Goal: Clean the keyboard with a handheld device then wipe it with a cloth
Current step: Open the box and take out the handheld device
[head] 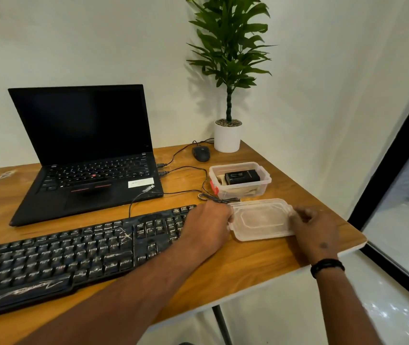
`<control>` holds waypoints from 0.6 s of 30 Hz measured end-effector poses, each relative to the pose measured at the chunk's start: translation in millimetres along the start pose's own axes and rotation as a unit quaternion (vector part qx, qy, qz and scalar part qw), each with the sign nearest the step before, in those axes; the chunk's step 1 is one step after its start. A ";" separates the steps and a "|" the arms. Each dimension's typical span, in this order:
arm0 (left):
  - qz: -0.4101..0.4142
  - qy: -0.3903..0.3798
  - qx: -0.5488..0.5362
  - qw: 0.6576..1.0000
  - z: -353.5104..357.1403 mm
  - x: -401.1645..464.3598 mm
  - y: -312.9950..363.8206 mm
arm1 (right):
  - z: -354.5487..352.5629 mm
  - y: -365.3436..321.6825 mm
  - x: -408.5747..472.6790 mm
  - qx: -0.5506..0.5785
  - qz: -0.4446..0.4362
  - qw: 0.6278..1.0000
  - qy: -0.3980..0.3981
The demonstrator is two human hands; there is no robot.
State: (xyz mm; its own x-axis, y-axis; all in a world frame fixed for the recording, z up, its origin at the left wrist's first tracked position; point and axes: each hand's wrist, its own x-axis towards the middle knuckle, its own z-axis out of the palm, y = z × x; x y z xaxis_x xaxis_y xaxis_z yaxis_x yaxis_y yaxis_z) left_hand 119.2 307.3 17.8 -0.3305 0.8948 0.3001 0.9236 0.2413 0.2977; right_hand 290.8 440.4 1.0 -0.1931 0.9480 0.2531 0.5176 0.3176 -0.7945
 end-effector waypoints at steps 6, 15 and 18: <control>0.003 0.004 0.021 1.000 3.6 1.3 1.2 | 15.3 6.6 9.5 -0.074 -0.011 0.997 -0.005; -0.018 0.085 -0.006 0.996 -4.8 15.8 -5.2 | 20.6 -16.5 20.4 -0.123 -0.046 0.990 0.045; -0.066 0.125 -0.071 0.987 -9.7 39.3 -14.1 | 32.1 -43.7 39.9 -0.077 -0.122 0.989 0.019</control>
State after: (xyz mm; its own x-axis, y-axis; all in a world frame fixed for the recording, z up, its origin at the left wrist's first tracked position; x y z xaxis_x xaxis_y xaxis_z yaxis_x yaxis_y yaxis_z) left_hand 91.3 335.5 34.2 -0.5000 0.7343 0.4591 0.8388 0.2787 0.4678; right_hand 233.7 463.7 28.1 -0.2971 0.8420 0.4502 0.5808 0.5336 -0.6148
